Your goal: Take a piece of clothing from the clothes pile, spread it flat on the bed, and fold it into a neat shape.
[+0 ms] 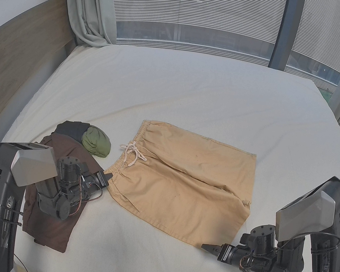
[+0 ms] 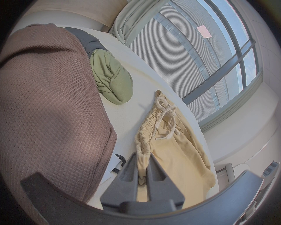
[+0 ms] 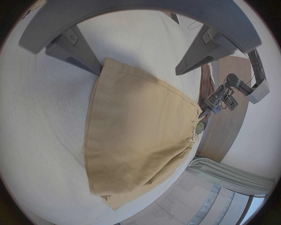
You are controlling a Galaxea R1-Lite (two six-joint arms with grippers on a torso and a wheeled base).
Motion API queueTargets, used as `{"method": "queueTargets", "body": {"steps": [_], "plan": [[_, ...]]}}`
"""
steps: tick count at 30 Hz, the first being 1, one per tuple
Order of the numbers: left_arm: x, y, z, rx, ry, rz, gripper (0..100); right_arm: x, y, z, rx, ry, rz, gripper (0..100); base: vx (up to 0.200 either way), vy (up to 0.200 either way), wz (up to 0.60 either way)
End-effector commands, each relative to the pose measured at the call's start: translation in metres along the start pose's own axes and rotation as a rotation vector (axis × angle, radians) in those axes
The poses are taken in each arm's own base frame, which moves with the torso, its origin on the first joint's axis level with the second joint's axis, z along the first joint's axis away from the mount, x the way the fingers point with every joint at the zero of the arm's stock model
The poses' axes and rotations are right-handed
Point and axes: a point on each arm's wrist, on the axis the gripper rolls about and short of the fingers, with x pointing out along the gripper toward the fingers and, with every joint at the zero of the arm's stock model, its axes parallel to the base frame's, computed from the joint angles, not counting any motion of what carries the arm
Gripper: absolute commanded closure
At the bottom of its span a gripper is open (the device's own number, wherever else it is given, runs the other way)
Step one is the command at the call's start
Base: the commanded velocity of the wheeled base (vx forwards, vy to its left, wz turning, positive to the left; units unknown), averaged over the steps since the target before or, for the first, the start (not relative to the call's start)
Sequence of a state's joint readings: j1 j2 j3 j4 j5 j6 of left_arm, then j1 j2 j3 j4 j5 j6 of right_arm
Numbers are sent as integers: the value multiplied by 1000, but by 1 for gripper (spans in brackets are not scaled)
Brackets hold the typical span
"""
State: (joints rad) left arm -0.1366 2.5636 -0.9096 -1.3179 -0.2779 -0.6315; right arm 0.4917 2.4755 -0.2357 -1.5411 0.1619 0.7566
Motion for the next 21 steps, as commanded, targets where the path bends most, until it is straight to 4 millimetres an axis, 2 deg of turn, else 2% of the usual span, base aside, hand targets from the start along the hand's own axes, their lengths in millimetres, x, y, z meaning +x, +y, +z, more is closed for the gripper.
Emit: {"method": "queueTargets", "body": {"steps": [1, 6, 7, 21], "plan": [[1, 2, -2, -1, 2, 2, 100, 2, 1, 1, 1, -6, 7, 0, 0, 0, 0], [1, 2, -2, -2, 3, 3, 100, 3, 1, 3, 5, -12, 8, 0, 0, 0, 0], [1, 2, -2, -2, 3, 3, 100, 3, 1, 3, 5, -13, 7, 100, 0, 0, 0], [1, 3, -4, -3, 8, 6, 100, 1, -1, 2, 11, -26, -16, 100, 0, 0, 0]]}}
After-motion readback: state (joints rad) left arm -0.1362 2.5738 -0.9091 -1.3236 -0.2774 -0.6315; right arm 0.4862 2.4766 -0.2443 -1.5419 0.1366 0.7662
